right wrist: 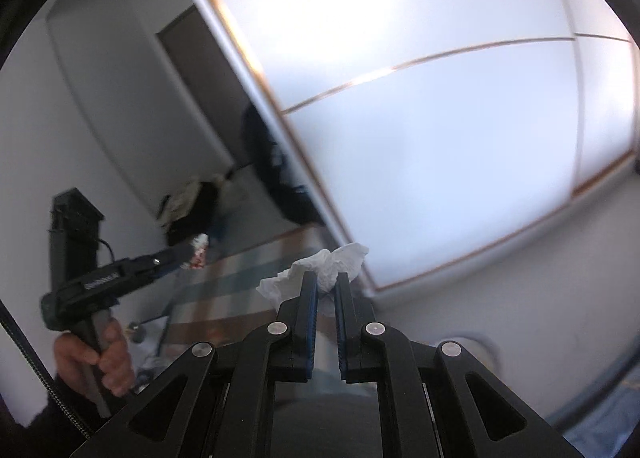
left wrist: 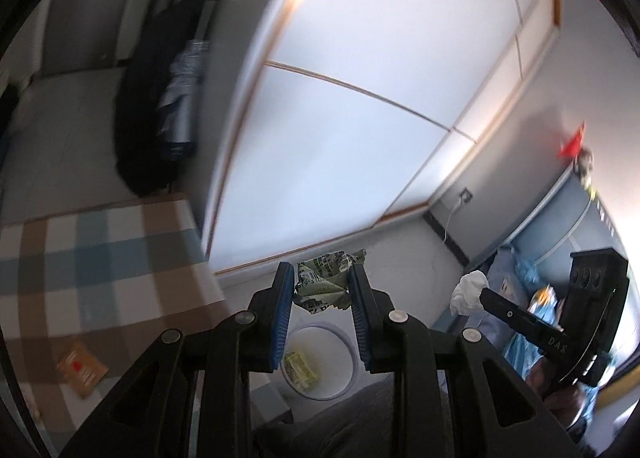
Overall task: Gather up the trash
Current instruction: 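Carry the wrapper and tissue in both grippers over the white bin, then open the right gripper over the bin while the left gripper releases the wrapper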
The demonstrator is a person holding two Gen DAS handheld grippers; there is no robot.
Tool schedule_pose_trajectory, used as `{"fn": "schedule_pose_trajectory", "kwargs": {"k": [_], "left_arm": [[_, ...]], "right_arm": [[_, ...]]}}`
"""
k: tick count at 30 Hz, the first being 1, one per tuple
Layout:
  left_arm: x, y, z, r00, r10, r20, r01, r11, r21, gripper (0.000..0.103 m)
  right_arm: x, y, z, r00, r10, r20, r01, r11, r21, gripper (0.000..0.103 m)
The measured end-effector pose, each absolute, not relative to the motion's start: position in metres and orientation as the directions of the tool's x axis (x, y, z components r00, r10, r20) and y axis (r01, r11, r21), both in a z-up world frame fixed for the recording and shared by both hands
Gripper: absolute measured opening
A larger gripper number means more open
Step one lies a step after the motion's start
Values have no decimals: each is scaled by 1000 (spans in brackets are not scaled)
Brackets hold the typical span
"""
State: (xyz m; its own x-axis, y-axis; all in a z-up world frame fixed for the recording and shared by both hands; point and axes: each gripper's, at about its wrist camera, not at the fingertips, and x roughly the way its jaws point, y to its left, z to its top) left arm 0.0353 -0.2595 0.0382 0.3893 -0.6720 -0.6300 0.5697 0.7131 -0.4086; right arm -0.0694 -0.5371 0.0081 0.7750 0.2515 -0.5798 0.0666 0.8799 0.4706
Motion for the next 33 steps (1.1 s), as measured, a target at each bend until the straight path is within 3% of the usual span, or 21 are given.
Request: {"fn": "schedule_pose_trajectory", "kwargs": {"k": [12,19,30,33], "left_arm": [[42,-359,-25,307,-577,-757,645,711,-281,23],[54,-393,-65,206,-553,-807,644,697,-314,23],[70,-425,-122,44,-507,-861,608,697,-380,23],[74,-431,-131,17,-495,-869,599,701,-388,23]], "right_arm": [[-63,-608,-87,680,179,-711,285,829,482,8],[-49,-625,-158,569,198,-798,363,811,460,8],[-33,-628,-250,421,305,-854,385,792,473,11],[-28,-629,-262,411,331,-850,380,785,489,22]]}}
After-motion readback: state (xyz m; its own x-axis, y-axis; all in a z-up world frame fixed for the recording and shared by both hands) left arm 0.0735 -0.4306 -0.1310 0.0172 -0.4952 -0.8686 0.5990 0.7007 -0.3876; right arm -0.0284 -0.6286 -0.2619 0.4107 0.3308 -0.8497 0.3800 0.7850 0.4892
